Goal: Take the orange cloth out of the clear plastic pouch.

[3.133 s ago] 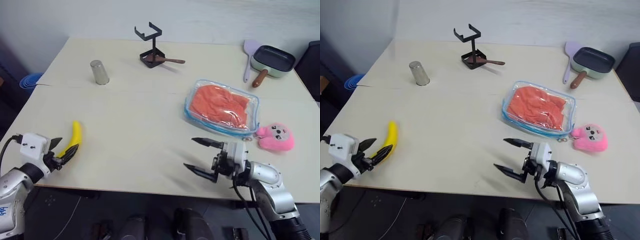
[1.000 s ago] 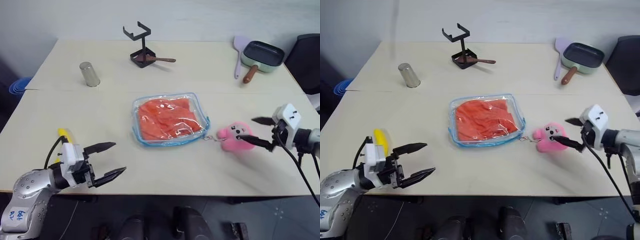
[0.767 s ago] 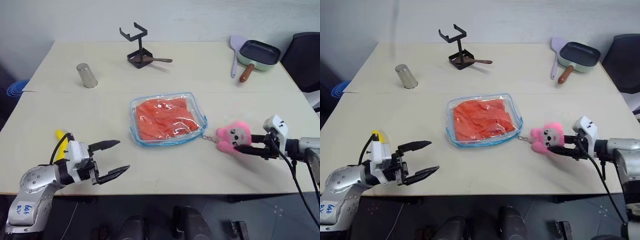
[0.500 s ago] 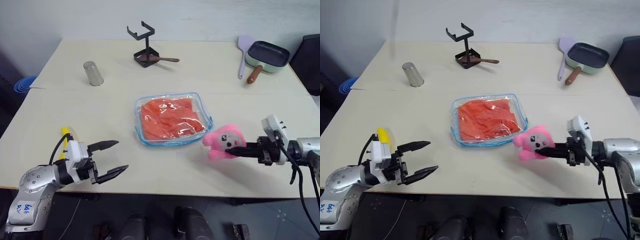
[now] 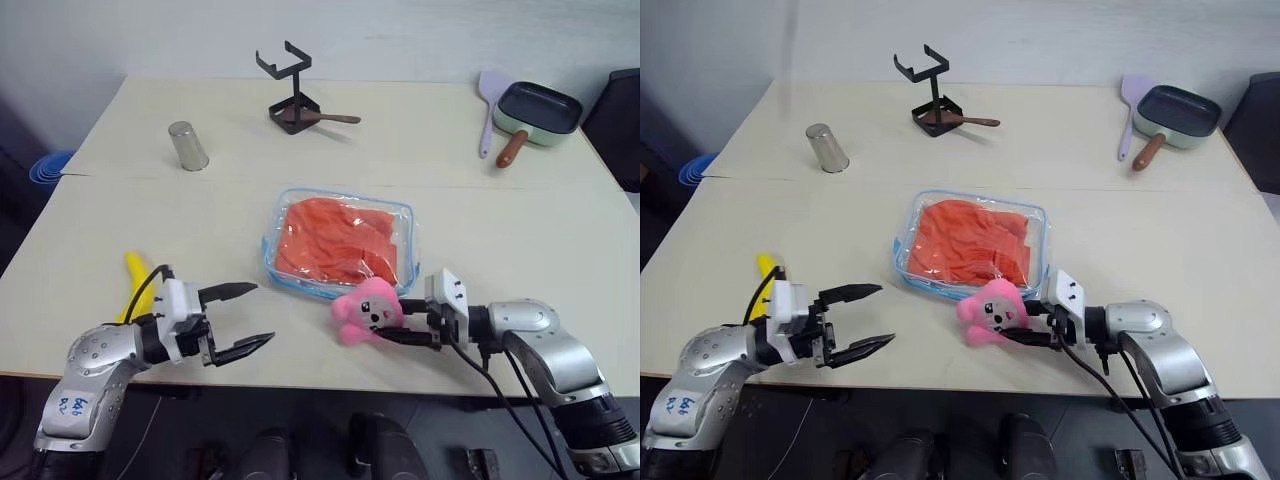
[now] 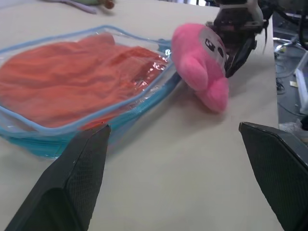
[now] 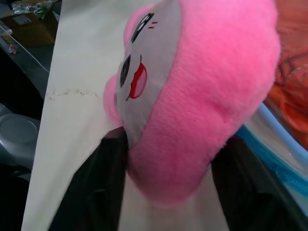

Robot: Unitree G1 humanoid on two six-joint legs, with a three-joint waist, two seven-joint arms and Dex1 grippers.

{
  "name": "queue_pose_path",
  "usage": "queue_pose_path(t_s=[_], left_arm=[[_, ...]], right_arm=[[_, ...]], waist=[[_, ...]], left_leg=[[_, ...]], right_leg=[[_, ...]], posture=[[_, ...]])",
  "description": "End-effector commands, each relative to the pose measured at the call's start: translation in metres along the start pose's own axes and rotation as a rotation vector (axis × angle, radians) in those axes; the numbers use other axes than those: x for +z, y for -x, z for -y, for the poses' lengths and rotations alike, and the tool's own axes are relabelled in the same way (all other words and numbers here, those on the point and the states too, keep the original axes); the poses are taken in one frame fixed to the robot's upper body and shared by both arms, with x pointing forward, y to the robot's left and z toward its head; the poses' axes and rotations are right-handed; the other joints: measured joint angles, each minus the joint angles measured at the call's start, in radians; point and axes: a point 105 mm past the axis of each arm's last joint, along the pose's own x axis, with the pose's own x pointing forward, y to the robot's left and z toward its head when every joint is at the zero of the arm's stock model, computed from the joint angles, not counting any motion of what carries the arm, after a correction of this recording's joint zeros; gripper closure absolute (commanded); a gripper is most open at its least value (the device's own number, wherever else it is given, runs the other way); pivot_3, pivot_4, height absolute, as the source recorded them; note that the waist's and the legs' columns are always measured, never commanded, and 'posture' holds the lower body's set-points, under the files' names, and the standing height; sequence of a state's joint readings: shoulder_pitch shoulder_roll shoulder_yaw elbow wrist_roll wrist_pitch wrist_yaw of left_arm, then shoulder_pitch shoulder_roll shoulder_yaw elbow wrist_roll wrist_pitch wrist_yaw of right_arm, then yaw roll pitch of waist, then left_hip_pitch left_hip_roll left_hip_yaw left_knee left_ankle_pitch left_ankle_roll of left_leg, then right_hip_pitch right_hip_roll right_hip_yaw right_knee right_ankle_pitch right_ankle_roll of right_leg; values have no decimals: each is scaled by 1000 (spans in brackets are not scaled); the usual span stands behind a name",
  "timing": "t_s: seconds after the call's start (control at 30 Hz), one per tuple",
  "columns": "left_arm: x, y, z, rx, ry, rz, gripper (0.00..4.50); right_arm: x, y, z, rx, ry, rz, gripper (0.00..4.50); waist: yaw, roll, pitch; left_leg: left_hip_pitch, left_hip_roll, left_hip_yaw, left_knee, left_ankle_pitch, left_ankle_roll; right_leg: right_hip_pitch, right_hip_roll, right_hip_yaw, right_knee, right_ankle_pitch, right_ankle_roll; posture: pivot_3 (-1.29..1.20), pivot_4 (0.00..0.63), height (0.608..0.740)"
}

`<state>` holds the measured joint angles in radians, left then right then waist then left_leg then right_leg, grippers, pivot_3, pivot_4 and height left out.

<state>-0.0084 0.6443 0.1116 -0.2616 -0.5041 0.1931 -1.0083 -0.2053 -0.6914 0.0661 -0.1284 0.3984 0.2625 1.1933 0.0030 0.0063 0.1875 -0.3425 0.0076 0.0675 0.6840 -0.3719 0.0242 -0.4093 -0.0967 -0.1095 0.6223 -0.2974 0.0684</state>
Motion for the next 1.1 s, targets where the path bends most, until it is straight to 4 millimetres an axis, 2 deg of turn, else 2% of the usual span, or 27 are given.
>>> queue_pose_path(t_s=[0.03, 0.1, 0.17, 0.23, 0.3, 0.4, 0.53, 0.67, 0.77, 0.87, 0.97, 1.03, 1.1], left_arm=[[4, -10, 2, -52, -6, 1, 0], [10, -23, 3, -93, -12, 37, 0], [15, -38, 6, -144, -4, 71, 0], [19, -58, 11, -209, 21, 98, 0], [19, -78, 11, -242, 32, 107, 0], [11, -108, 13, -290, 14, 57, 0], [5, -142, 13, -311, 0, 17, 0], [8, -156, 12, -318, -10, 30, 899], [12, -153, 13, -329, -3, 45, 1841], [9, -142, 13, -336, 9, 28, 2744], [7, -135, 12, -330, 26, 12, 3657], [9, -128, 9, -311, 41, 16, 4105], [15, -118, 6, -287, 63, 41, 4327]], right_arm=[[16, 34, -3, 18, 82, 20, 674], [15, 56, -4, 15, 66, -16, 27], [13, 76, -4, 1, 63, -65, 27], [10, 94, 4, -34, 138, -128, 27], [8, 101, 13, -60, 242, -161, 27], [4, 97, 30, -83, 368, -187, 27], [2, 75, 56, -74, 539, -218, 27], [15, 44, 81, -61, 684, -205, 0], [20, 25, 90, -27, 748, -210, 657], [20, 9, 93, 11, 814, -225, 1671], [19, 3, 94, 40, 846, -232, 2803], [18, 2, 95, 49, 848, -241, 3454], [19, 3, 99, 29, 842, -247, 4123]], waist=[[5, 0, 0], [9, 0, 0], [13, 0, 0], [18, -1, 0], [20, -1, 0], [14, -1, 1], [5, -2, 1], [-7, -2, 1], [-6, -2, 1], [-7, -2, 1], [-6, -2, 1], [-6, -2, 1], [-8, -2, 1]], left_leg=[[0, 0, 0, 0, 0, 0], [0, 0, 0, 0, 0, 1], [0, 0, 0, 0, 0, 1], [1, 0, 0, 0, 0, 1], [2, -1, 1, 0, 0, 1], [6, -2, 2, 1, 0, 1], [7, -1, 4, 1, 2, 0], [6, -1, 4, 1, 2, 0], [5, 0, 3, 1, 3, -1], [4, 0, 2, 2, 3, 0], [4, 0, 1, 2, 3, 0], [3, 0, 0, 3, 3, 0], [3, 0, 0, 3, 3, 0]], right_leg=[[0, 0, 0, 0, 0, 0], [1, 0, 0, 0, 0, 1], [2, 0, 0, 0, 1, 1], [2, 0, 0, 0, 1, 1], [3, 1, 0, -1, 1, 1], [6, 1, 1, -1, 1, 1], [6, 2, 1, 0, 1, 1], [6, 2, 1, 4, 1, 2], [4, 2, 0, 5, 1, 1], [4, 2, 0, 5, 1, 1], [4, 1, 0, 5, 1, 1], [4, 1, -1, 5, 1, 1], [4, 1, -1, 5, 1, 1]], posture=[[0, 150, 740], [0, 150, 740], [0, 150, 740], [0, 150, 740], [0, 150, 740], [0, 150, 740], [0, 150, 740], [0, 150, 740], [0, 150, 740], [0, 150, 740], [0, 150, 740], [0, 150, 740], [0, 150, 740]])
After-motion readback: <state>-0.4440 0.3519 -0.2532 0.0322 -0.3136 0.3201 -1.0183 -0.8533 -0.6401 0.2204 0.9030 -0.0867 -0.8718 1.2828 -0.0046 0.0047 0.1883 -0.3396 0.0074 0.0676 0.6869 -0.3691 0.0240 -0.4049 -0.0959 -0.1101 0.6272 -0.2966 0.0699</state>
